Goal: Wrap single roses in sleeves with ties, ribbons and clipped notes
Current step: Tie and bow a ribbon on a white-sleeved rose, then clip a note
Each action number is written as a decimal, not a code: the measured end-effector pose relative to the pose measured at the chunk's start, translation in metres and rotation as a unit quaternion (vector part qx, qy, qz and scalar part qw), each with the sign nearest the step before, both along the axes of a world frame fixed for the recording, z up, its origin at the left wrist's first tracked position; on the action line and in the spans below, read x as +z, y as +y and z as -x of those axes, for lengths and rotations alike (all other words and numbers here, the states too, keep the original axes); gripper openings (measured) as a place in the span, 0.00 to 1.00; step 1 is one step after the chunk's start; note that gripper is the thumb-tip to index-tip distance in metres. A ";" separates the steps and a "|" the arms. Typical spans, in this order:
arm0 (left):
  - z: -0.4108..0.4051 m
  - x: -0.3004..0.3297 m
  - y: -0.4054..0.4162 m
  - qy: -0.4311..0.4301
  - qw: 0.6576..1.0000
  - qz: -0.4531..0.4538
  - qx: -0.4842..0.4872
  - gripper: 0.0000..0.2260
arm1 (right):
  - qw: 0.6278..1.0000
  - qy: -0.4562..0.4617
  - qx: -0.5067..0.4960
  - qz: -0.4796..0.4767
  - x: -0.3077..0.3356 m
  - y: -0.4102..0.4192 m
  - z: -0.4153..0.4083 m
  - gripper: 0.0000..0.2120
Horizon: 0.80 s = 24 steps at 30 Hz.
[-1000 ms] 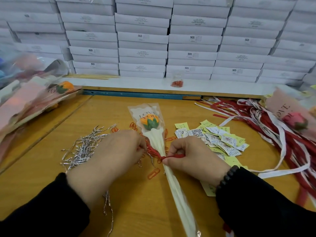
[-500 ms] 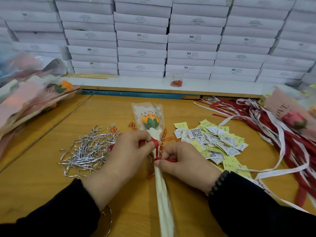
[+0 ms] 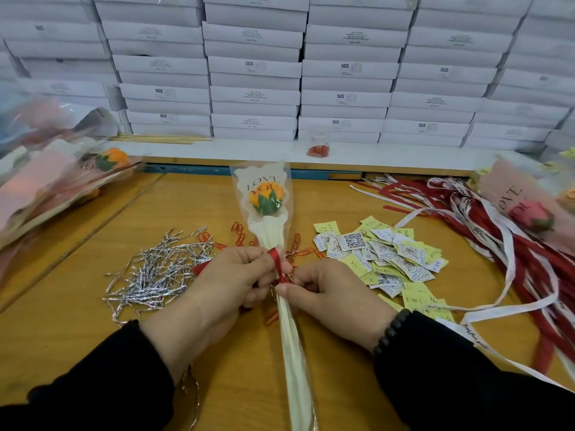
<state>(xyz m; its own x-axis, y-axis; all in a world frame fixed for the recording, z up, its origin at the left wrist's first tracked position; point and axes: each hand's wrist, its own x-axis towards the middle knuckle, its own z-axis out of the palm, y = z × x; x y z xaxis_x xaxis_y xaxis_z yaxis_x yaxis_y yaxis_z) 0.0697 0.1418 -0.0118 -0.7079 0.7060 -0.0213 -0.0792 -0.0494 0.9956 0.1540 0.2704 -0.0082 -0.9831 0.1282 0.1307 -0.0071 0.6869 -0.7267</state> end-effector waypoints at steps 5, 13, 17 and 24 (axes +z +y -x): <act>-0.001 0.002 0.001 -0.011 1.000 0.008 0.007 0.13 | 0.999 -0.023 0.022 0.015 0.003 0.000 -0.002 0.19; -0.002 0.002 0.003 0.056 0.995 0.077 0.035 0.18 | 0.996 -0.059 0.046 0.052 0.008 0.002 -0.005 0.17; 0.005 0.003 -0.001 0.101 0.985 0.125 0.059 0.20 | 0.975 -0.111 0.014 0.190 0.012 0.011 -0.009 0.18; 0.003 0.004 -0.002 0.158 0.975 0.157 0.023 0.19 | 0.796 -0.109 0.007 0.596 0.014 0.009 -0.004 0.14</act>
